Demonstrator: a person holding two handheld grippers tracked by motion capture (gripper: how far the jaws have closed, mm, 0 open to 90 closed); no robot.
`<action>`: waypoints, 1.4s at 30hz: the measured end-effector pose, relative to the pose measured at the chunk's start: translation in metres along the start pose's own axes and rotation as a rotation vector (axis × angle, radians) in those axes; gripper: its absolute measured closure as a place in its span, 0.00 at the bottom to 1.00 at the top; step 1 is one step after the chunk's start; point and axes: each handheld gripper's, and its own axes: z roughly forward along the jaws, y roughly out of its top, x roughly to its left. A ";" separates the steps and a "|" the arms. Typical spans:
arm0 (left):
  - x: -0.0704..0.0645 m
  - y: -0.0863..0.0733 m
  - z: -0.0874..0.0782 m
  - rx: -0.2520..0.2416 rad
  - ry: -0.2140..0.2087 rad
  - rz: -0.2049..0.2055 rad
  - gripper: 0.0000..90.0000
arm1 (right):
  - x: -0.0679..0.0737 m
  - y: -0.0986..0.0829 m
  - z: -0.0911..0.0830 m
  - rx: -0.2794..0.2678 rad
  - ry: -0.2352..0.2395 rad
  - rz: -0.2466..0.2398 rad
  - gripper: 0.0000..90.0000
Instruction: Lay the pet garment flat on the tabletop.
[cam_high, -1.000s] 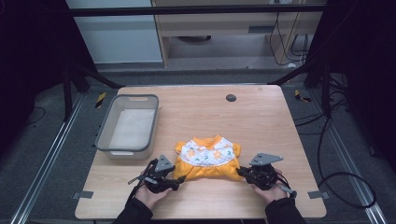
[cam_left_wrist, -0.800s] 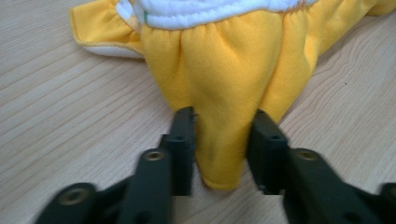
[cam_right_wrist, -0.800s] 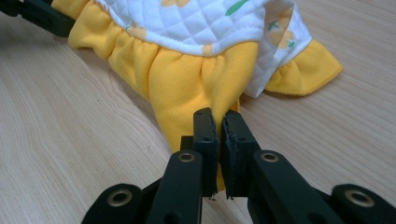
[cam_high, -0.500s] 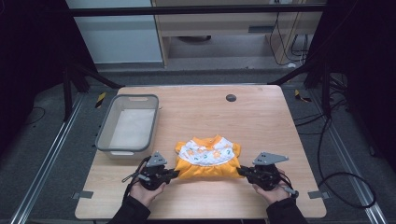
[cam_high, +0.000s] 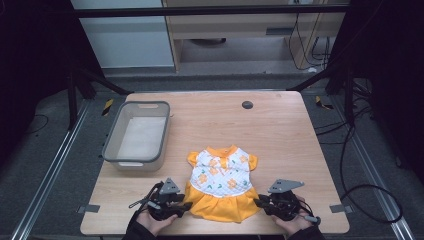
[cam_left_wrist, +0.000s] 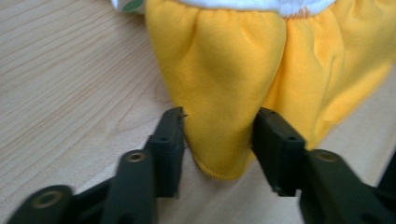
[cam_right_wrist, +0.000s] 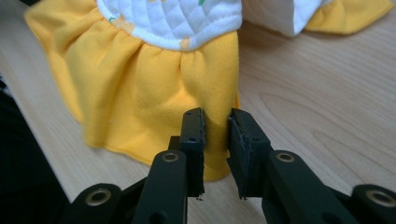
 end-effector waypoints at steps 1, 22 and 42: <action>0.001 0.000 -0.002 -0.020 0.004 0.003 0.49 | -0.001 0.000 0.001 -0.006 -0.004 -0.009 0.78; 0.044 0.082 -0.012 -0.287 0.150 0.020 0.33 | -0.053 0.047 -0.003 -0.303 -0.195 0.069 0.41; 0.082 0.090 0.072 -0.086 0.175 -0.071 0.41 | -0.081 0.072 0.073 -0.110 -0.182 0.074 0.51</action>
